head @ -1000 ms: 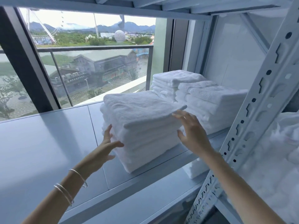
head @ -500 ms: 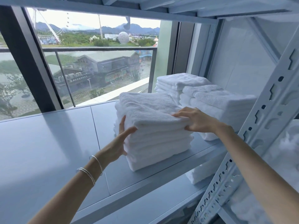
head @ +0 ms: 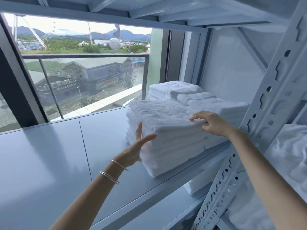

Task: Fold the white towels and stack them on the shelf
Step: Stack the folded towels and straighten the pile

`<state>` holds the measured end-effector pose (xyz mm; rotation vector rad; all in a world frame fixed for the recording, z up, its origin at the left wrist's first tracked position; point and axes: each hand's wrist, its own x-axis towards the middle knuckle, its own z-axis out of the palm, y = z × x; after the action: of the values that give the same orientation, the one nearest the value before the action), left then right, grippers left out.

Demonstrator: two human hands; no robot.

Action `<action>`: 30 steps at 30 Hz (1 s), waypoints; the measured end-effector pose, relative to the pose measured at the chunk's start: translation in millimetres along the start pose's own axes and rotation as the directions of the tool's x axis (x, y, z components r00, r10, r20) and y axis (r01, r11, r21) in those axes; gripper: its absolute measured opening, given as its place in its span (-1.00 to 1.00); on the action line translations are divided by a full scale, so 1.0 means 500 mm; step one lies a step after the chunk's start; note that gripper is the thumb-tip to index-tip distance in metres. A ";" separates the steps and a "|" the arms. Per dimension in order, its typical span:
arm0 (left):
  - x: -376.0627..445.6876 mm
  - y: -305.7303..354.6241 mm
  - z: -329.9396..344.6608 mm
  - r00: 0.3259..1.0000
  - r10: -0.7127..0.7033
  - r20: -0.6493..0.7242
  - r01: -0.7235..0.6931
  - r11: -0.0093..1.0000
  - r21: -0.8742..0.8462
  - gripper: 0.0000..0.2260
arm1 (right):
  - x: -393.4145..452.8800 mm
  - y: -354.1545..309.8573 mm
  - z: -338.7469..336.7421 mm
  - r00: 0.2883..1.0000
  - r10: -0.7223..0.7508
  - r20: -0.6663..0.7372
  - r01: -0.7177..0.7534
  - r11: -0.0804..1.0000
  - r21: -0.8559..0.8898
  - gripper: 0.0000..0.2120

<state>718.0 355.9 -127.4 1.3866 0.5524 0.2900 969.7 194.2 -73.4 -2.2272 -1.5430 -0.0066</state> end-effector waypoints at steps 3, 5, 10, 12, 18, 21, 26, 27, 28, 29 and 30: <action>0.021 0.047 -0.061 0.981 0.077 -0.179 -0.049 0.986 0.159 -0.55 | -0.005 0.012 -0.009 0.998 0.043 -0.052 -0.052 0.981 -0.185 -0.43; 0.064 0.091 -0.096 0.895 0.174 -0.410 -0.091 0.973 0.213 -0.84 | -0.001 0.015 -0.001 0.997 0.072 0.009 -0.066 0.951 -0.302 -0.37; 0.176 0.160 -0.108 0.908 0.065 -0.414 0.082 0.942 0.326 -0.62 | 0.029 -0.010 0.004 0.992 0.098 0.081 -0.057 0.910 -0.411 -0.40; 0.207 0.156 -0.100 0.909 0.034 -0.416 0.097 0.952 0.290 -0.64 | 0.032 -0.022 0.008 0.995 0.097 0.031 -0.073 0.887 -0.455 -0.40; 0.221 0.150 -0.074 0.804 0.309 -0.507 0.110 0.762 0.638 -0.65 | 0.007 -0.035 0.052 0.936 -0.210 -0.283 0.046 0.868 -0.494 -0.52; 0.220 0.130 -0.081 0.747 0.324 -0.580 -0.064 0.904 0.423 -0.65 | -0.008 -0.012 0.077 0.872 -0.268 -0.409 0.038 0.871 -0.489 -0.54; 0.199 0.083 -0.083 0.714 0.272 -0.645 -0.053 0.940 0.338 -0.60 | -0.030 0.012 0.110 0.911 -0.140 -0.388 -0.114 0.819 -0.562 -0.31; 0.188 0.085 -0.077 0.728 0.310 -0.612 -0.069 0.921 0.384 -0.59 | -0.036 0.010 0.109 0.921 -0.105 -0.375 -0.139 0.810 -0.570 -0.29; 0.169 0.088 -0.071 0.743 0.343 -0.574 -0.073 0.895 0.440 -0.57 | -0.041 0.005 0.106 0.926 -0.080 -0.369 -0.157 0.808 -0.568 -0.30; 0.143 0.086 -0.063 0.760 0.372 -0.532 -0.059 0.855 0.515 -0.56 | -0.044 -0.003 0.100 0.927 -0.068 -0.369 -0.164 0.813 -0.559 -0.33; 0.112 0.076 -0.053 0.779 0.417 -0.468 -0.061 0.793 0.606 -0.58 | -0.047 -0.013 0.096 0.922 -0.083 -0.377 -0.146 0.829 -0.540 -0.39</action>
<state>755.9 413.5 -103.5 1.9705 1.0249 0.8522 943.8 191.9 -120.3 -2.4683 -1.3929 -0.9559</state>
